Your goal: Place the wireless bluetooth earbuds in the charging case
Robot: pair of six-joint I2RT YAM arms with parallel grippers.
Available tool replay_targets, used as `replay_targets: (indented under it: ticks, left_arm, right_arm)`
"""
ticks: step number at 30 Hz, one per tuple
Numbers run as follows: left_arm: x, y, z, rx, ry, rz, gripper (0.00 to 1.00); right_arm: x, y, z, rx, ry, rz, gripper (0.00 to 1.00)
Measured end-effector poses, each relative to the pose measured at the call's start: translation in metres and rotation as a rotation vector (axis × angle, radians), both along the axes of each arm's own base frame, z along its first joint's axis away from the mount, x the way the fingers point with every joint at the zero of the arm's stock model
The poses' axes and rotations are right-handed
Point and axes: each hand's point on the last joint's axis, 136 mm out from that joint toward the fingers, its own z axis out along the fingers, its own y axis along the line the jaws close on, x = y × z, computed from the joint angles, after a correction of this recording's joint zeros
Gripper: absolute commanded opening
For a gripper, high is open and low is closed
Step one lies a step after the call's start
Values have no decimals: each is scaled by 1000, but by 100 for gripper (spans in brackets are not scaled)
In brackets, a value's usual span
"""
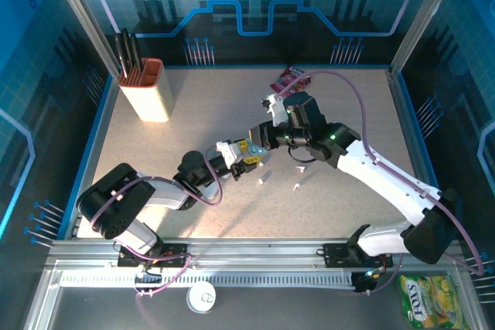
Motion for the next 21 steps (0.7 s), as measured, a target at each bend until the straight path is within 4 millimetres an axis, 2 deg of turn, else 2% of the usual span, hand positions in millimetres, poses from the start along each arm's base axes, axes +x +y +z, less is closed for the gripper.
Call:
replay_targets:
  ticks: [7,15,21]
  left_arm:
    - [1,1,2,-26,34,0,34]
    - [0,1,3,-35,49,-5,32]
    - [-4,-1,3,-31,45,-30,32]
  right_arm:
    - [-9,-12,-5,-24,12,-15,24]
    - [-17,-35,9,9,-23,-51,25]
    - [-7,-25,12,-1,-23,-34,23]
